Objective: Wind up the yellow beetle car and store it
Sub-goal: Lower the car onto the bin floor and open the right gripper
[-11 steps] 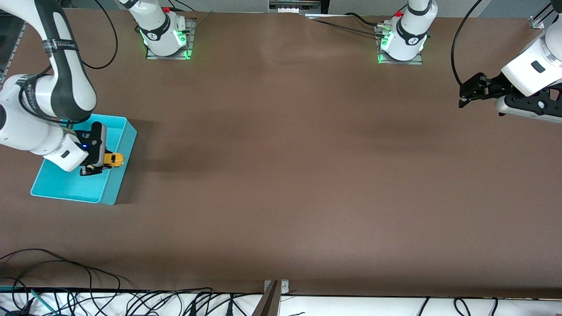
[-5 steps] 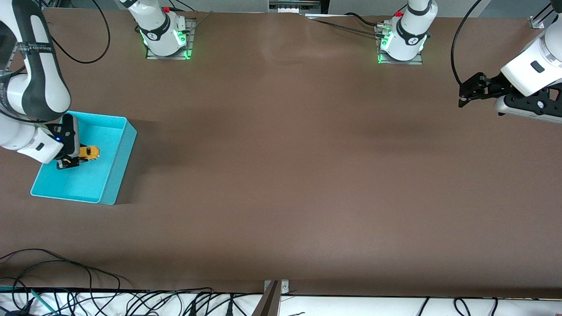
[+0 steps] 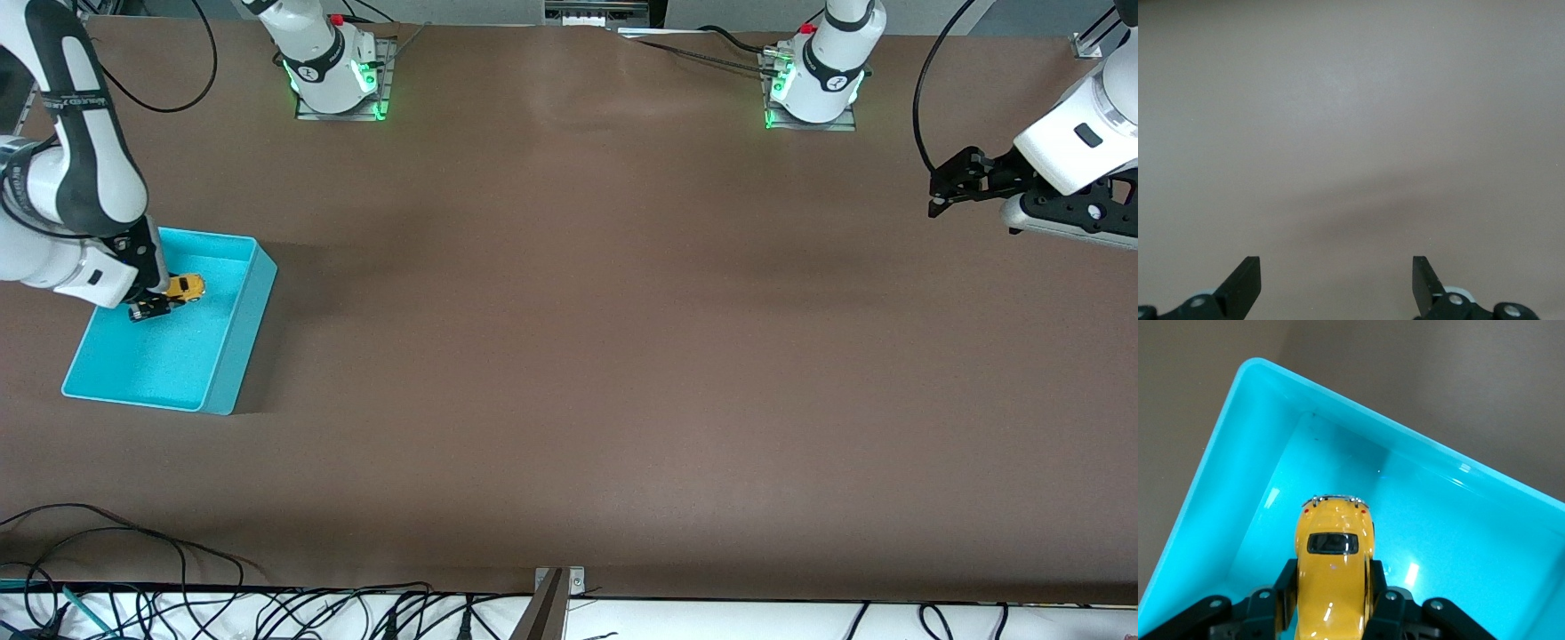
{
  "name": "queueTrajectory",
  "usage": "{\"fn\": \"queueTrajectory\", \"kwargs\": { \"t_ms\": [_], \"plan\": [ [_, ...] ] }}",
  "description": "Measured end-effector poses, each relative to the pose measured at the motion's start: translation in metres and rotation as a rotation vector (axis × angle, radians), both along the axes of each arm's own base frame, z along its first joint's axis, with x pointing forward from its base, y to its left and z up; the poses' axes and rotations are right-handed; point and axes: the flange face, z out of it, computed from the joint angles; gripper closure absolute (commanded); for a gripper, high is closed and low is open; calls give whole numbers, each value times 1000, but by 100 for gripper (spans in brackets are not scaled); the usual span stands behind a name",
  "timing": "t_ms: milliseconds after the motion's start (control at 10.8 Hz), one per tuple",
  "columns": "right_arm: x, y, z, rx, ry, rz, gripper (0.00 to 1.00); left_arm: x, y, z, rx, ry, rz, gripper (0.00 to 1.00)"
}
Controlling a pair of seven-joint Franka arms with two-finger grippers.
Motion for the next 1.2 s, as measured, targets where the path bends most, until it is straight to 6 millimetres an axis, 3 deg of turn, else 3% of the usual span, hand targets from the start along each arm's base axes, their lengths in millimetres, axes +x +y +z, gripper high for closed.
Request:
{"fn": "queueTrajectory", "kwargs": {
  "t_ms": [277, 923, 1015, 1108, 1200],
  "plan": [
    [-23, -3, -14, -4, -72, 108, 100, 0, 0, 0, 0, 1, 0, 0],
    [-64, -46, -70, 24, -92, 186, 100, 0, 0, 0, 0, 2, 0, 0],
    [-65, -49, -75, 26, -95, 188, 82, 0, 0, 0, 0, 2, 0, 0],
    [-66, -49, -78, 27, -95, 189, 37, 0, 0, 0, 0, 2, 0, 0],
    [-66, -49, -79, 28, -96, 189, 0, 0, 0, 0, 0, 2, 0, 0]
  ]
}}
